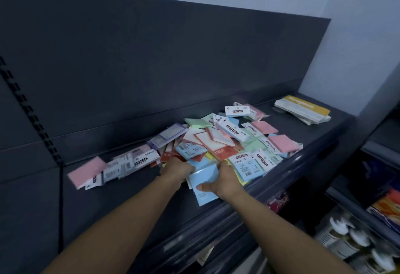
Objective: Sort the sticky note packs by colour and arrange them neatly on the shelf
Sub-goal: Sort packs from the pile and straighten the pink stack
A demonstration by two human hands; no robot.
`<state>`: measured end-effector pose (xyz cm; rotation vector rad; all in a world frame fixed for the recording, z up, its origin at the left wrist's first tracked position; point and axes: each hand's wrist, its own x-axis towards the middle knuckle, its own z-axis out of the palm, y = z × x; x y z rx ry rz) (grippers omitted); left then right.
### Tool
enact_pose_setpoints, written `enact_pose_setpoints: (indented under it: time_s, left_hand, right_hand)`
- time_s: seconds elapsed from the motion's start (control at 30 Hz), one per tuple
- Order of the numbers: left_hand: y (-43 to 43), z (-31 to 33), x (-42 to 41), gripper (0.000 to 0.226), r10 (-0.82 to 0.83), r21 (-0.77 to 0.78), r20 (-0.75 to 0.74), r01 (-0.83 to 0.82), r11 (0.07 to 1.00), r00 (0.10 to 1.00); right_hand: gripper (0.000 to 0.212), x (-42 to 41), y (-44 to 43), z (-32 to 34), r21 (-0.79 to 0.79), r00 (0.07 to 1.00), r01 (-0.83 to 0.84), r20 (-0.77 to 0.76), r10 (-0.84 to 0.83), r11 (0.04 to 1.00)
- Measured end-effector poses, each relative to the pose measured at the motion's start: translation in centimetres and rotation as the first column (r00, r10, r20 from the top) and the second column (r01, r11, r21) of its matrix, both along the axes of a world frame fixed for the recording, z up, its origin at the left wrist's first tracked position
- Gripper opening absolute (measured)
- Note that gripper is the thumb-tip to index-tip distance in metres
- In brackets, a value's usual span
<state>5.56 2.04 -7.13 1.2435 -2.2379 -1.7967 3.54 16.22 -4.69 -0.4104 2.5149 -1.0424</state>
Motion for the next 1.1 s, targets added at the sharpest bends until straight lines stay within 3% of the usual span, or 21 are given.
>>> enact_pose_setpoints:
  time_s: [0.13, 0.3, 0.4, 0.53, 0.7, 0.87, 1.1]
  left_hand:
    - [-0.1, 1.7, 1.3, 0.033, 0.092, 0.207, -0.102, -0.069, 0.976, 0.99]
    - [-1.1, 4.3, 5.1, 0.015, 0.171, 0.13, -0.021, -0.167, 0.977, 0.985]
    - [-1.9, 5.2, 8.8, 0.01, 0.324, 0.169, -0.099, -0.305, 0.937, 0.941]
    - [-2.7, 5.7, 15.1, 0.016, 0.535, 0.262, -0.231, -0.477, 0.839, 0.813]
    - [-3.0, 6.2, 23.5, 0.016, 0.708, 0.295, -0.291, -0.644, 0.706, 0.643]
    - [-4.0, 6.8, 32.3, 0.02, 0.794, 0.331, -0.3, -0.723, 0.606, 0.528]
    - [-7.5, 7.2, 44.1, 0.018, 0.844, 0.354, -0.351, -0.777, 0.521, 0.406]
  right_hand:
    - [0.058, 0.0, 0.7, 0.6, -0.18, 0.997, -0.072, 0.017, 0.077, 0.981]
    - [0.033, -0.1, 1.4, 1.0, -0.449, 0.965, -0.127, 0.151, 0.215, 0.884]
    - [0.026, 0.7, 0.7, 0.8, -0.562, 0.934, -0.068, 0.253, 0.25, 0.824]
    - [0.024, 3.1, -2.0, 0.7, -0.558, 0.845, 0.032, 0.458, 0.276, 0.829]
    - [0.014, 9.0, -5.5, 2.0, -0.546, 0.765, -0.131, 0.475, 0.434, 0.828]
    - [0.011, 16.6, -9.0, 3.1, -0.564, 0.69, -0.2, 0.499, 0.524, 0.801]
    - [0.007, 29.2, -16.6, 4.0, -0.557, 0.61, -0.129, 0.608, 0.509, 0.82]
